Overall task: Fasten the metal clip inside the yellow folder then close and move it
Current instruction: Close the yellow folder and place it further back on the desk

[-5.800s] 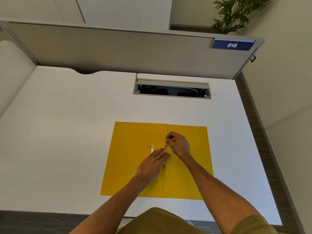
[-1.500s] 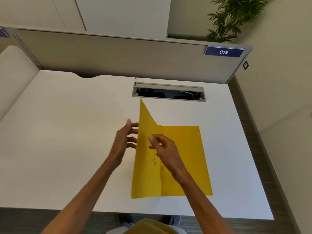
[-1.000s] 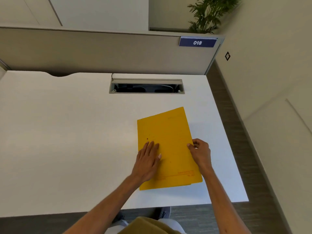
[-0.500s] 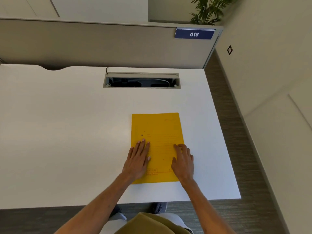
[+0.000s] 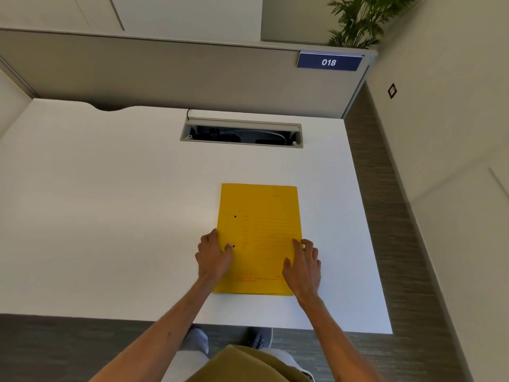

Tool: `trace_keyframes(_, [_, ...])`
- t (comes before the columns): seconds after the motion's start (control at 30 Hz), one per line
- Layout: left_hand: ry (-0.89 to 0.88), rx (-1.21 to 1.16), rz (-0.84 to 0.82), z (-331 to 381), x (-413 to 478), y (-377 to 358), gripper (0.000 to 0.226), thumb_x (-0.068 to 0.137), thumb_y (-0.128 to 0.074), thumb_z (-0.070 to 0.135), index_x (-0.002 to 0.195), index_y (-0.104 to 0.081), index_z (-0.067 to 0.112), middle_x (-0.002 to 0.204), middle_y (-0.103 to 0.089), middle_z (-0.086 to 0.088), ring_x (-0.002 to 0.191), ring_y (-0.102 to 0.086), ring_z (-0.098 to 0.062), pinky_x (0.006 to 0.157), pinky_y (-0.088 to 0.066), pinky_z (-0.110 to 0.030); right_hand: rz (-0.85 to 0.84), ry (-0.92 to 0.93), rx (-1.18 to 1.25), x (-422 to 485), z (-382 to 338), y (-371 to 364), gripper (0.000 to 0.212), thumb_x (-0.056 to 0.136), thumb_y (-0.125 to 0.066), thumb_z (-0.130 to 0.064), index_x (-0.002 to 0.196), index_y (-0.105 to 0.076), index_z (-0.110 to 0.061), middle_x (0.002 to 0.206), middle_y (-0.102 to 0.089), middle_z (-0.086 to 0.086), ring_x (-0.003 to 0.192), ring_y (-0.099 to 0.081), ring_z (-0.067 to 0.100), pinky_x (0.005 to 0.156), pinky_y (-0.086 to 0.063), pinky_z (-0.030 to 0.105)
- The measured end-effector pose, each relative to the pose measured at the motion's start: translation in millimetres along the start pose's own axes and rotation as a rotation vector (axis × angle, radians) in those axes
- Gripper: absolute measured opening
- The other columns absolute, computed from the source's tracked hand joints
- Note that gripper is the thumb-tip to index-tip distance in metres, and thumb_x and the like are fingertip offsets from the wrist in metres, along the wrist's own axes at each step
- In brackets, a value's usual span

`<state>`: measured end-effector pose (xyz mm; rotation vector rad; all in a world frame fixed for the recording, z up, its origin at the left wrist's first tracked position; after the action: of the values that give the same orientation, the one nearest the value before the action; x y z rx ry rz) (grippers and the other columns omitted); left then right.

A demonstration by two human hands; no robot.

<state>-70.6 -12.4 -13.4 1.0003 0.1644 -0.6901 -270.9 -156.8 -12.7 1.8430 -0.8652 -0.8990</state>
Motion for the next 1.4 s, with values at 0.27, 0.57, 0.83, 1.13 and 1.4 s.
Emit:
trace_keyframes(0.27, [0.134,-0.672,-0.194,9,23,32,0.036,0.105,-0.066,0.010,0.141,-0.062,0.008,0.133,-0.067,-0.018,0.120,-0.066,-0.040,0.109,-0.055,-0.057,-0.002,-0.063,-0.022,0,-18,-4,0.064,0.096,-0.069,-0.034,0.152,-0.045,-0.017,0.153,-0.040,0.011,0.139,-0.042,0.033,0.105,-0.052,0.046])
trace_keyframes(0.57, [0.006,-0.815,-0.412,-9,22,41,0.049,0.109,-0.063,0.020,0.151,-0.038,0.027,0.138,-0.067,-0.017,0.104,-0.073,-0.024,0.077,-0.062,-0.036,-0.034,-0.178,0.171,13,-23,5,0.076,0.094,-0.075,-0.041,0.158,-0.038,-0.020,0.157,-0.039,0.010,0.145,-0.041,0.032,0.110,-0.048,0.056])
trace_keyframes(0.83, [0.016,-0.927,-0.407,-53,45,96,0.054,0.098,-0.072,0.037,0.145,-0.045,0.043,0.132,-0.077,-0.005,0.112,-0.079,-0.029,0.082,-0.068,-0.042,-0.125,-0.328,0.745,41,-61,7,0.072,0.093,-0.078,-0.040,0.153,-0.042,-0.024,0.141,-0.064,0.021,0.121,-0.067,0.037,0.097,-0.058,0.051])
trace_keyframes(1.13, [0.032,-0.960,-0.194,-121,108,195,0.052,0.106,-0.065,0.034,0.152,-0.044,0.040,0.136,-0.073,-0.005,0.108,-0.079,-0.027,0.074,-0.068,-0.038,-0.283,-0.176,0.984,73,-208,-18,0.038,0.095,-0.077,-0.023,0.131,-0.068,-0.016,0.116,-0.077,0.001,0.095,-0.077,0.015,0.068,-0.064,0.027])
trace_keyframes(1.4, [0.023,-0.841,0.139,-156,184,276,0.047,0.109,-0.061,0.028,0.154,-0.050,0.027,0.145,-0.063,-0.012,0.121,-0.068,-0.035,0.100,-0.059,-0.053,-0.260,-0.140,0.927,107,-343,-55,0.035,0.103,-0.066,-0.014,0.137,-0.062,-0.007,0.133,-0.069,0.018,0.116,-0.068,0.039,0.102,-0.057,0.056])
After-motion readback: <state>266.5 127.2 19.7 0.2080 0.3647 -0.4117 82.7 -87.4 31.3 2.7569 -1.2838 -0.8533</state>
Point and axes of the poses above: each hand's wrist, its own x-axis towards the middle knuckle, its own y-axis out of the back of the hand, z = x × y, the point moved 2 cm from there along x, towards the middle knuckle
